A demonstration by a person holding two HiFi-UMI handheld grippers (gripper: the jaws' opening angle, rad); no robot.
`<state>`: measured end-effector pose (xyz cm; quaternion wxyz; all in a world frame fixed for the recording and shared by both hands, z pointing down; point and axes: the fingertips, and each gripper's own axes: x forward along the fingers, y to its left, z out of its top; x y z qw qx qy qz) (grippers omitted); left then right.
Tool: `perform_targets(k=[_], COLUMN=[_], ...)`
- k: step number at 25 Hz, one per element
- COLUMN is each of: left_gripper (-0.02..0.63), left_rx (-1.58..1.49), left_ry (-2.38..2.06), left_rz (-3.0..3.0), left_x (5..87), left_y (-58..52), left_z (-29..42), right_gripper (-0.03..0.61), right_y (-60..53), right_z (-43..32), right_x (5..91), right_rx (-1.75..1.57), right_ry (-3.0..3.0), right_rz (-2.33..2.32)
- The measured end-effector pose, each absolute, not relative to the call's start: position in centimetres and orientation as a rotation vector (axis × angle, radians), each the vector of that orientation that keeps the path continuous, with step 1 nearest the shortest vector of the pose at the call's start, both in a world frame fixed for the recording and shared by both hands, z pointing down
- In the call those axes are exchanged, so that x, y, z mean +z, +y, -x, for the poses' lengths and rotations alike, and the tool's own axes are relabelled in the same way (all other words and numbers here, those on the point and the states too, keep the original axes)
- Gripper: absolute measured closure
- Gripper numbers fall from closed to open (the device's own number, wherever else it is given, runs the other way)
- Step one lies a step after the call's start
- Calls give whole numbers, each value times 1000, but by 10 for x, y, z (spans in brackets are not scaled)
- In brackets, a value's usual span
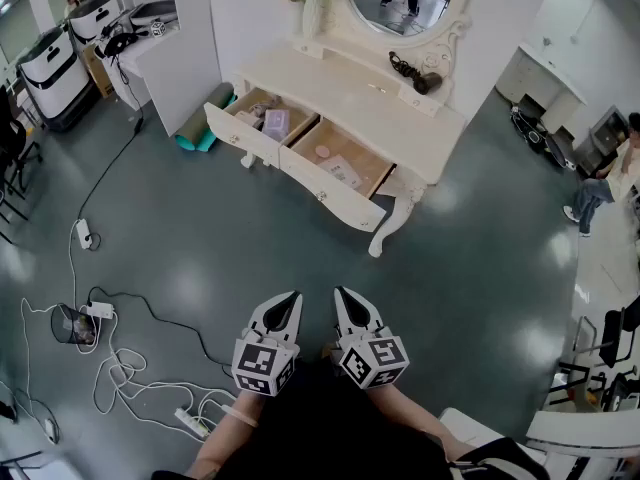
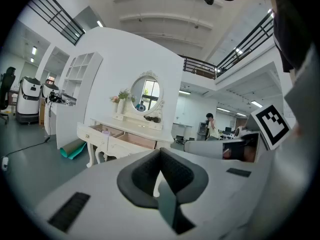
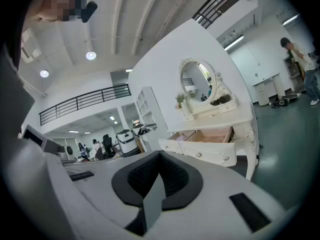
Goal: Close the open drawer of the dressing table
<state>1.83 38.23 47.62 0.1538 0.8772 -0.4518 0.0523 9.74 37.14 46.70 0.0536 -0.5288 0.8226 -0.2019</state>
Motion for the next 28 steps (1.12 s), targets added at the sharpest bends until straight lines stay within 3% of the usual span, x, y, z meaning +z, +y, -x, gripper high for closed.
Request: perform_targets(k=[28], left_gripper=[597], left_rx=[184], left_ry=[-1147], left_rz=[-2515], left_x=[508], left_y=[419], left_z=[22], right_gripper=[566], right_y=[419], right_z=[-43], right_x=[493], right_rx=[-669], right_ry=[2490], right_rz=[1689])
